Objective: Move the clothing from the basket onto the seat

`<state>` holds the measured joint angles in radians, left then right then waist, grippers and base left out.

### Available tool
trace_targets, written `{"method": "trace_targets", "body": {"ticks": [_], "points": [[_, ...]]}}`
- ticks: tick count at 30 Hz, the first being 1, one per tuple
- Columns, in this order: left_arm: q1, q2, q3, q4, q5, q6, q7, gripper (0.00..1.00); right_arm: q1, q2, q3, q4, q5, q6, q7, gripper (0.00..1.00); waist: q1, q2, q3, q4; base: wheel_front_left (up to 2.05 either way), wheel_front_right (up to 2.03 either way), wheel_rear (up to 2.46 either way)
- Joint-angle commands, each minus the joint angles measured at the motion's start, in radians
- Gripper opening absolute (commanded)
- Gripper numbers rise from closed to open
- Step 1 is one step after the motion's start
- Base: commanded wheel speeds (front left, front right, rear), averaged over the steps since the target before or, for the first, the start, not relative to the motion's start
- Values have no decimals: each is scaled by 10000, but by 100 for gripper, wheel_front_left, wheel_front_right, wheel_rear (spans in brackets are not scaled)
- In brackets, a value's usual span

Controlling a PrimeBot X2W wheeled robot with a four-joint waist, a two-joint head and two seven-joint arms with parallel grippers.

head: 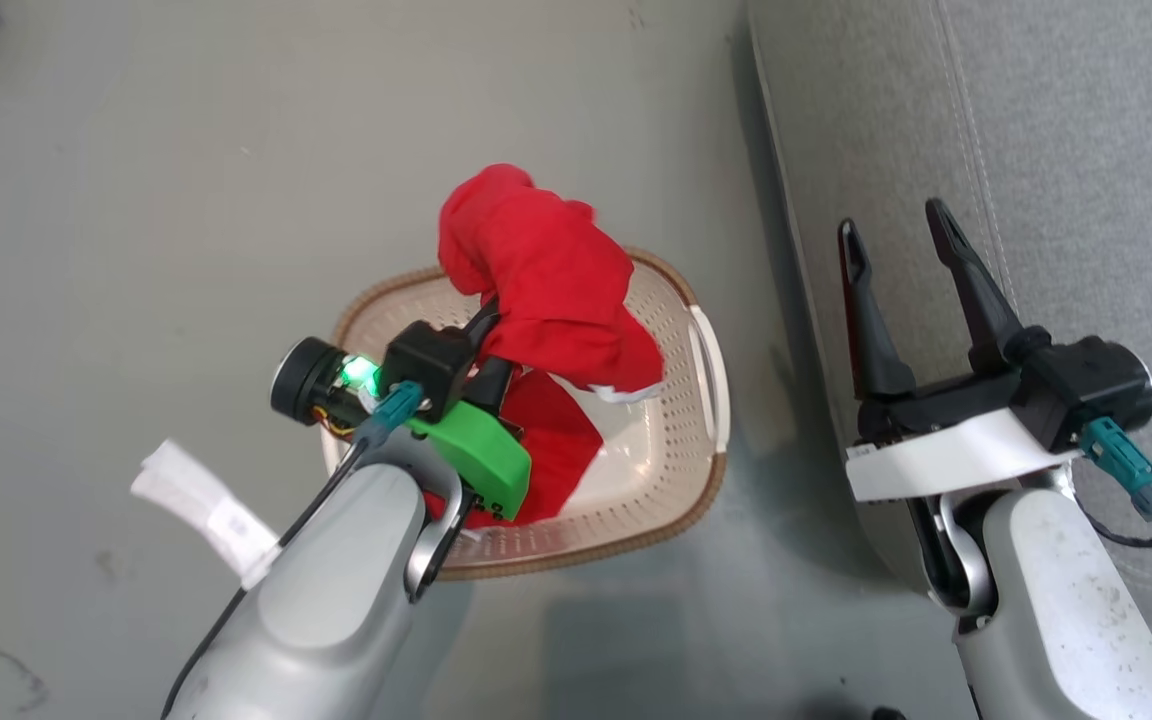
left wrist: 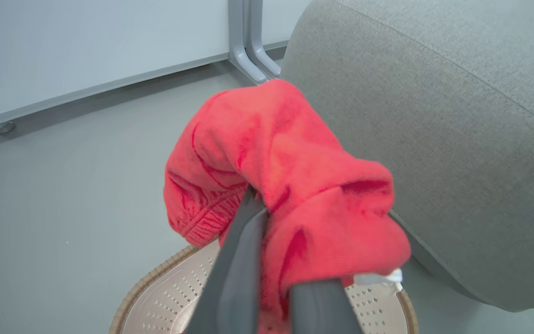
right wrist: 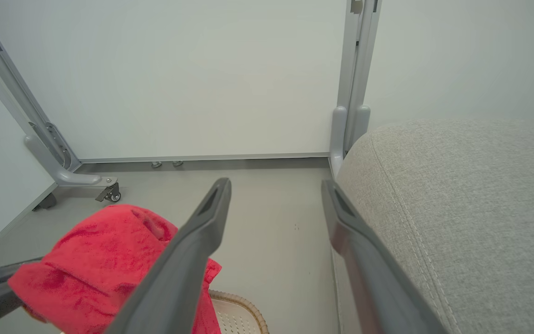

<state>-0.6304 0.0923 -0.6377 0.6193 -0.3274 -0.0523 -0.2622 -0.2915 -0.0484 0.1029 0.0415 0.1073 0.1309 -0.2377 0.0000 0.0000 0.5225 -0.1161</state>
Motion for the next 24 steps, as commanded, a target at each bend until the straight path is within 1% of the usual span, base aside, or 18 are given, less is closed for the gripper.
{"method": "trace_targets", "body": {"ticks": [1,7,11,19,24], "points": [[384,98,198,-357,-168,25,-34,0,237,-39,-80,-56,-69,-1,75,100,0,0,-1187,909,0,0,0],[1278,272,1183,-2123,-266,-103,-35,0,751,-38,-288,-269,-109,-1,402,100,0,0,-1924,1255,0,0,0],[1800,273,1869,-3167,-285,-266,-37,0,1076,-37,-274,-413,-116,-1,625,100,0,0,-2405,1414,0,0,0],[2560,153,2945,-4720,-219,-553,-36,0,1652,-37,-191,-537,-25,-1,934,100,0,0,-3295,1545,0,0,0],[3040,115,3243,-5389,-130,-670,-36,0,2059,-38,-94,-541,48,-1,1039,100,0,0,-3834,1511,0,0,0]]}}
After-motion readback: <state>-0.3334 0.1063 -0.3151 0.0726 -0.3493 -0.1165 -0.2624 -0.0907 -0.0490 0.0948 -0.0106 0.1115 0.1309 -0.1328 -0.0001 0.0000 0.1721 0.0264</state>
